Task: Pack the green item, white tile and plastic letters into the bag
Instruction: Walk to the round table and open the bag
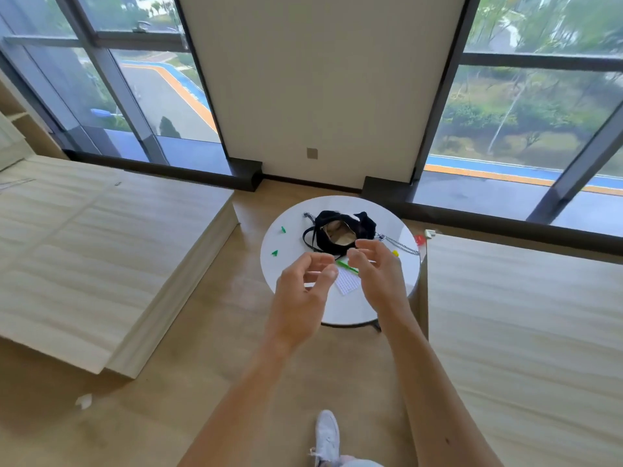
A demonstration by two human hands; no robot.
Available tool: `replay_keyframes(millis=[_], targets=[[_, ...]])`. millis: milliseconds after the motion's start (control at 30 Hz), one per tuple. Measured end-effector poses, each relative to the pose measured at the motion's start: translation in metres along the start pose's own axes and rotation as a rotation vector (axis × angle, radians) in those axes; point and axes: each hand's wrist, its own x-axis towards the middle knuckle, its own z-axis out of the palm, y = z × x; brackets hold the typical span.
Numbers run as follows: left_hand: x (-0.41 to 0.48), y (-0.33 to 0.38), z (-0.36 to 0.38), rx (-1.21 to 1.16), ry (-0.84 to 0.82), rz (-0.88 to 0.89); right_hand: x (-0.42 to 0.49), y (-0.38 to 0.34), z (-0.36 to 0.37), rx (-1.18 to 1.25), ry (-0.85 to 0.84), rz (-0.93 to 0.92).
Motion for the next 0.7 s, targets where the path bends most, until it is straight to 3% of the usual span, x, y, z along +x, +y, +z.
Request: replay_keyframes(millis=[367, 700], targets=[[0.225, -0.028, 0.000, -0.005, -0.075, -0.069, 0.199, -0.006, 0.063, -0.028, 0.030, 0.074], [0.432, -0.092, 0.008, 0.066, -0.327, -0.123, 0.347, 0.041, 0.122, -0.027, 0.175, 0.232]])
